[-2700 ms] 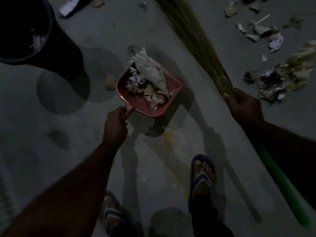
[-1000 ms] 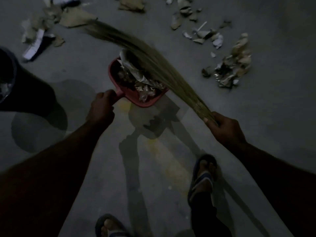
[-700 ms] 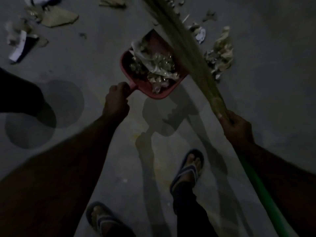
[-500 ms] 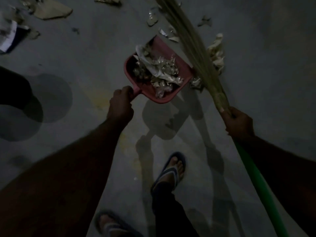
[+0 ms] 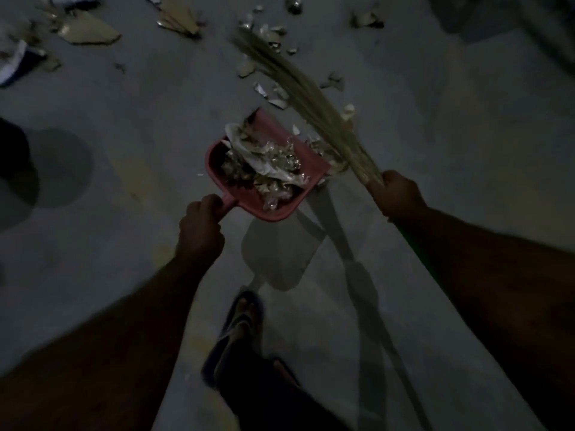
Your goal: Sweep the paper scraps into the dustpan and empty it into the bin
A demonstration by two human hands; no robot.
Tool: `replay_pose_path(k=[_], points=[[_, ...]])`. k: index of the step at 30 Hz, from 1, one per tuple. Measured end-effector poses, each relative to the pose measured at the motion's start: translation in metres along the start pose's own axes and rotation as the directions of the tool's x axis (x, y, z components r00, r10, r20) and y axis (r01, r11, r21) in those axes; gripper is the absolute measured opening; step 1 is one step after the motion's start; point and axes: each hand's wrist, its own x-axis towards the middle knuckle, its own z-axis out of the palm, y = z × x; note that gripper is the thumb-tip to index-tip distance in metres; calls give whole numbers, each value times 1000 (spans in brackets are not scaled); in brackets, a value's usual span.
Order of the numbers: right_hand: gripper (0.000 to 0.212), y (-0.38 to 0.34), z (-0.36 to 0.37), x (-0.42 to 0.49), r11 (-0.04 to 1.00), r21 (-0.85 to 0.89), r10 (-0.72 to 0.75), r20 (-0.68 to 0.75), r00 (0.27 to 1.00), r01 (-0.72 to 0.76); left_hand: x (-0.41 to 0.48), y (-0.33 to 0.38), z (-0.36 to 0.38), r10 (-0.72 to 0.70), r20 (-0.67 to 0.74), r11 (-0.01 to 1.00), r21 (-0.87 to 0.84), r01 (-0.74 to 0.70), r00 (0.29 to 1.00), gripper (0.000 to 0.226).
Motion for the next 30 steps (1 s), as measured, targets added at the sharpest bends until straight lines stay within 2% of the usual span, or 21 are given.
replay_pose_path(k=[4,7,16,19,23,27,30], points=[[53,41,-62,28,992,-93,-86,-4,996,86,-36,38,19,-97,-37,995,-26,96,995,51],[47,82,-91,71,969,-209,-136,13,991,135,-61,51,65,-172,-48,985,-12,171,984,52],[46,191,-101,187,799,-465,-331,188,925,381,-129,78,232,-329,36,944,49,327,944,46],[50,206,-92,209,762,-519,-296,255,921,388,-144,92,263,-421,35,907,39,420,906,48],[51,216,-81,217,759,-523,-237,333,913,388,-134,113,282,-616,-2,785,-84,613,788,51],[45,227,-76,207,778,-476,-232,388,892,409,-97,136,288,-607,-49,789,-158,594,793,50],[45,241,-77,194,750,-471,-257,440,860,465,-68,148,286,-576,-78,812,-167,559,814,48]])
